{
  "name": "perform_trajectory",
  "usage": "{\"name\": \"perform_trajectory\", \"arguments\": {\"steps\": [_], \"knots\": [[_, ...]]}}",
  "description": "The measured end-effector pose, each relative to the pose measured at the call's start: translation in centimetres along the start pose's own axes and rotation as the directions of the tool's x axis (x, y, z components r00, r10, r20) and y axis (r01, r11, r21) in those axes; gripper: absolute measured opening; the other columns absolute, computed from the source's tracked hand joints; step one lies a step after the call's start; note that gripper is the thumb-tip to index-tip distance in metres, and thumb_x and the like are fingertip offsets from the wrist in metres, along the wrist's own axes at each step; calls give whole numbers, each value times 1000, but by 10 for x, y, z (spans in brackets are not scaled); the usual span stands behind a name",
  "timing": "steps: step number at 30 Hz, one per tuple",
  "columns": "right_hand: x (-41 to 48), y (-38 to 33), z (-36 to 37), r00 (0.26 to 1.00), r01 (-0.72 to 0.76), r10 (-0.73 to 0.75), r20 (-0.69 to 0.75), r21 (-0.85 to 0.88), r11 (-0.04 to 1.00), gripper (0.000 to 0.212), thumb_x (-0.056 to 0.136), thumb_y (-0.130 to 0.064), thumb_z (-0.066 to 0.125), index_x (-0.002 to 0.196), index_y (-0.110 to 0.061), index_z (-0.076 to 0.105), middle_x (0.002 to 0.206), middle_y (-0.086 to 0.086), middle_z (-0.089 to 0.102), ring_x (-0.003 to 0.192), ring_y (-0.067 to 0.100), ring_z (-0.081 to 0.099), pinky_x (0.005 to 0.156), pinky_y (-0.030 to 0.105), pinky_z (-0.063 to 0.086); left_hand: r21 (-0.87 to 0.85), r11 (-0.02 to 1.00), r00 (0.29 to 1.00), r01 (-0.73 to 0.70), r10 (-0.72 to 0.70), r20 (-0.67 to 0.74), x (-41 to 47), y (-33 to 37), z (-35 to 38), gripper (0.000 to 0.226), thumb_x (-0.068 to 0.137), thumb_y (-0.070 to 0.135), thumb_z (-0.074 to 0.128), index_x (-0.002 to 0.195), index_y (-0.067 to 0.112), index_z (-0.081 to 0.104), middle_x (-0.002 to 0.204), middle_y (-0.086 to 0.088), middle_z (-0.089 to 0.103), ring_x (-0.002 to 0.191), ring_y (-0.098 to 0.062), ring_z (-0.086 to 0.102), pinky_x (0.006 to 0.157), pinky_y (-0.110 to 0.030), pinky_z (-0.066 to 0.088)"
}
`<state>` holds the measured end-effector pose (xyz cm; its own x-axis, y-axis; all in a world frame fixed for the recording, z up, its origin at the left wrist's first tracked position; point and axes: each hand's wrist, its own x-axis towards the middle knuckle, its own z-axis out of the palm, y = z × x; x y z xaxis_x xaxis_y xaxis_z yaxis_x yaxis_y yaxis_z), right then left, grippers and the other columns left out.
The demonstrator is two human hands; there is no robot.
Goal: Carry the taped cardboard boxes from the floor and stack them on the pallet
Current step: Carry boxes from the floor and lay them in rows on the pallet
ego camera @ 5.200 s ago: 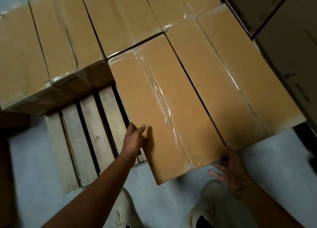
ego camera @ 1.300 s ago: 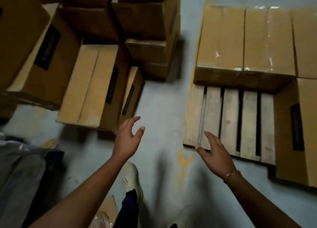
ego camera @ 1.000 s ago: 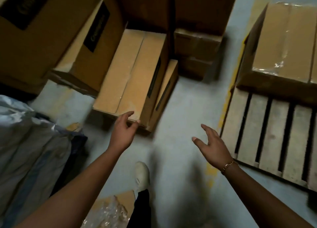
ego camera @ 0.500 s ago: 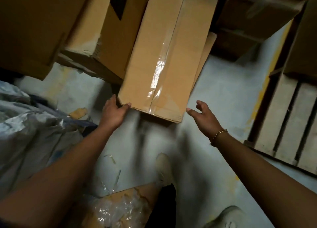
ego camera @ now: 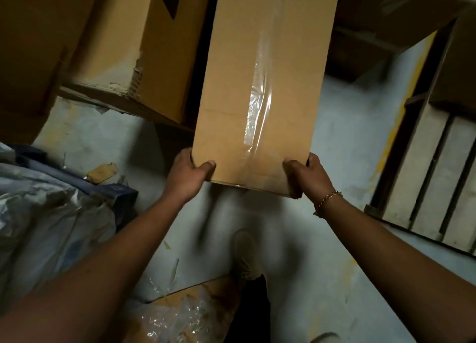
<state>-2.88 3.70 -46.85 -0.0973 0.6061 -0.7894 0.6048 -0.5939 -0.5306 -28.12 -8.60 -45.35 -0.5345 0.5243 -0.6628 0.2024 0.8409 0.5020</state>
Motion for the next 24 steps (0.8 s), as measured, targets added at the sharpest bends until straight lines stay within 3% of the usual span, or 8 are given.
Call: {"name": "perform_trajectory", "arguments": {"steps": [3, 7, 11, 14, 19, 24], "knots": [[4, 4, -13, 1000, -4, 4, -2, 6, 1000, 49, 89, -48, 60, 132, -29, 51, 117, -5, 66, 102, 16, 63, 76, 32, 49, 18, 1000, 999, 5, -6, 36, 10, 7, 4, 57, 94, 46, 66, 140, 17, 49, 138, -6, 56, 118, -27, 56, 97, -40, 47], [20, -5, -16, 1000, 16, -16, 10, 47, 999, 48, 93, -46, 61, 136, -27, 50, 119, -10, 65, 106, 10, 62, 84, 31, 47, -158, 986, 996, 54, -43, 73, 34, 22, 3, 58, 93, 52, 65, 140, 20, 52, 129, 0, 60, 113, -21, 57, 92, -35, 44], [39, -12, -13, 999, 25, -29, 20, 146, 989, 38, 97, -45, 59, 130, -29, 51, 121, -9, 65, 103, 6, 62, 94, 34, 50, -259, 965, 998, -26, 39, 46, 52, 29, 8, 67, 85, 54, 75, 142, 26, 53, 129, 5, 65, 116, -17, 62, 99, -37, 48], [43, -8, -12, 996, 89, -91, 5, 144, 986, 46, 97, -49, 59, 138, -30, 49, 121, -13, 63, 104, 2, 61, 96, 32, 48, -251, 965, 997, -71, 76, 12, 49, 27, 18, 80, 81, 55, 79, 148, 29, 44, 135, 6, 62, 121, -17, 59, 105, -41, 47], [23, 15, -29, 992, 123, -119, -28, 213, 969, 53, 97, -50, 59, 145, -32, 46, 123, -14, 62, 108, 4, 60, 94, 31, 49, -277, 958, 997, -77, 75, -15, 9, 25, 46, 76, 83, 61, 72, 149, 35, 43, 138, 10, 59, 125, -16, 56, 109, -44, 44], [-13, 57, -73, 990, 130, -108, -92, 276, 952, 52, 92, -53, 65, 140, -37, 52, 128, -13, 66, 116, 10, 63, 105, 44, 51, -345, 937, 998, -61, 57, -23, -57, 38, 94, 68, 91, 49, 70, 151, 31, 42, 141, 8, 57, 125, -12, 54, 110, -38, 43]]}}
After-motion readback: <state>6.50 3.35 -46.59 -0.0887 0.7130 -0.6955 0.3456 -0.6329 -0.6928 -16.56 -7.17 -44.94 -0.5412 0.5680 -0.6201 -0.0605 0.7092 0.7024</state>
